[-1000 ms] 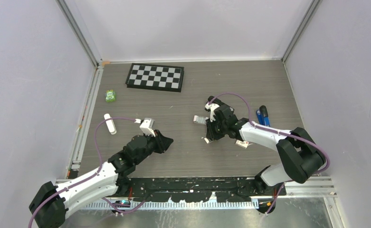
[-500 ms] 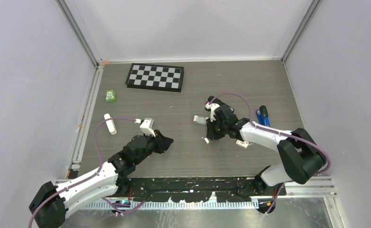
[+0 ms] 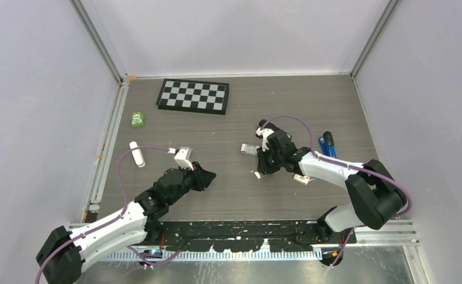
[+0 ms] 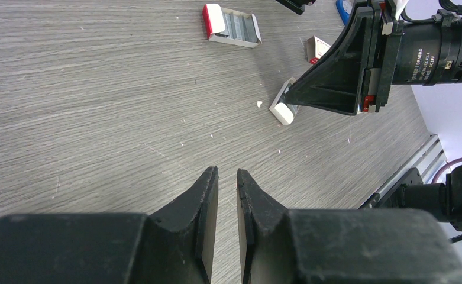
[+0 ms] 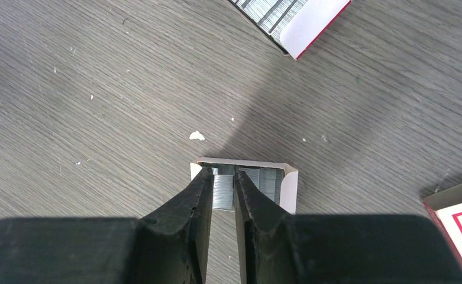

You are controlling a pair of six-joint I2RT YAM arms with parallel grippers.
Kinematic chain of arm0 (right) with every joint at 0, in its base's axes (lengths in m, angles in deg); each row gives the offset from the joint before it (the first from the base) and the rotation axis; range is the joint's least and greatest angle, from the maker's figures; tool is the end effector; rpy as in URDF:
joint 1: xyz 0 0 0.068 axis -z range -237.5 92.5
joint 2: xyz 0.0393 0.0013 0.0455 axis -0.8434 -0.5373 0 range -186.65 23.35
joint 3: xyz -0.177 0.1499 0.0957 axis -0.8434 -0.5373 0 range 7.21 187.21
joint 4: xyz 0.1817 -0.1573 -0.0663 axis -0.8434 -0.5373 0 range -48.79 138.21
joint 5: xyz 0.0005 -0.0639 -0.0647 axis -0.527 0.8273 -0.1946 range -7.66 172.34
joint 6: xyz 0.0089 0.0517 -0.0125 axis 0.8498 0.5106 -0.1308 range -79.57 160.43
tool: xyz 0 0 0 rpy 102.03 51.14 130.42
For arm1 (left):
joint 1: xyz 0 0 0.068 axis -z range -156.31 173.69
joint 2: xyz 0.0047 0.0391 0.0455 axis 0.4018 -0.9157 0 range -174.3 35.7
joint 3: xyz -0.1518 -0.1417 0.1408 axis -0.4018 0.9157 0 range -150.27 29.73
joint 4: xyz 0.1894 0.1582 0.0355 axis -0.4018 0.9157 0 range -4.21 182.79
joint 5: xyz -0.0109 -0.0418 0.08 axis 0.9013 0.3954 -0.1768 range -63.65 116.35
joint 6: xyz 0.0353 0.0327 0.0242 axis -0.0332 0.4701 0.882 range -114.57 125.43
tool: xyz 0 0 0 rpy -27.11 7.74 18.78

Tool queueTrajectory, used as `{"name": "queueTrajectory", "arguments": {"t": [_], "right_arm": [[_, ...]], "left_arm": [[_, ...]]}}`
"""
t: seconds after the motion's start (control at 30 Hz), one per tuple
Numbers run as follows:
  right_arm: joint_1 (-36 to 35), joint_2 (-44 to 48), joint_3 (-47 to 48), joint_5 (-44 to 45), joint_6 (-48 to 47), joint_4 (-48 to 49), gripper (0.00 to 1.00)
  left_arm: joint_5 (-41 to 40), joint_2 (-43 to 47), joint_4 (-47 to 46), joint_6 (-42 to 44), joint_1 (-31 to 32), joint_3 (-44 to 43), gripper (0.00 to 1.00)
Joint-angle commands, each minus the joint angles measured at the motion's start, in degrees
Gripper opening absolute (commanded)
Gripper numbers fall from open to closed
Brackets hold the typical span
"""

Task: Unload the staples from the stapler
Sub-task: Place the staple in the staple box.

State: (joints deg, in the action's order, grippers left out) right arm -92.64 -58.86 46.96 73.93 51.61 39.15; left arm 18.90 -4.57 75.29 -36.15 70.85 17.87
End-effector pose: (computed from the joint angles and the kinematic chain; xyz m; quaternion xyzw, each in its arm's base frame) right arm 0.2154 0.1579 0.1547 -0.2191 0.9161 0.1928 0.2749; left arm 0.1207 -0.1233 0.1782 0.0011 0.8078 -0.3731 0.4564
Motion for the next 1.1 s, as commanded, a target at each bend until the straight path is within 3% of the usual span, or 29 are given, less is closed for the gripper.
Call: {"name": "queueTrajectory", "arguments": {"t": [0.0, 0.67, 0.77, 1.07], "right_arm": [[0.3, 2.0, 1.8, 0.8, 0.6, 0.8, 0.25], [0.2, 3.5, 3.4, -1.9, -1.3, -1.0, 0.31], [1.2, 5.8, 4.7, -4.4, -3.1, -2.7, 0.36], [4.2, 12.1, 9.7, -9.9, -18.8, -12.5, 0.33]], "left_arm": [[-0.1, 0.4, -2.9, 0.2, 0.1, -1.6, 0.20], [0.7, -1.5, -4.8, 0.3, 0.1, -2.1, 0.20], [1.9, -3.9, -7.1, 0.1, 0.2, -2.4, 0.20], [5.0, -12.5, -13.5, -1.2, 0.2, -4.3, 0.19]]}}
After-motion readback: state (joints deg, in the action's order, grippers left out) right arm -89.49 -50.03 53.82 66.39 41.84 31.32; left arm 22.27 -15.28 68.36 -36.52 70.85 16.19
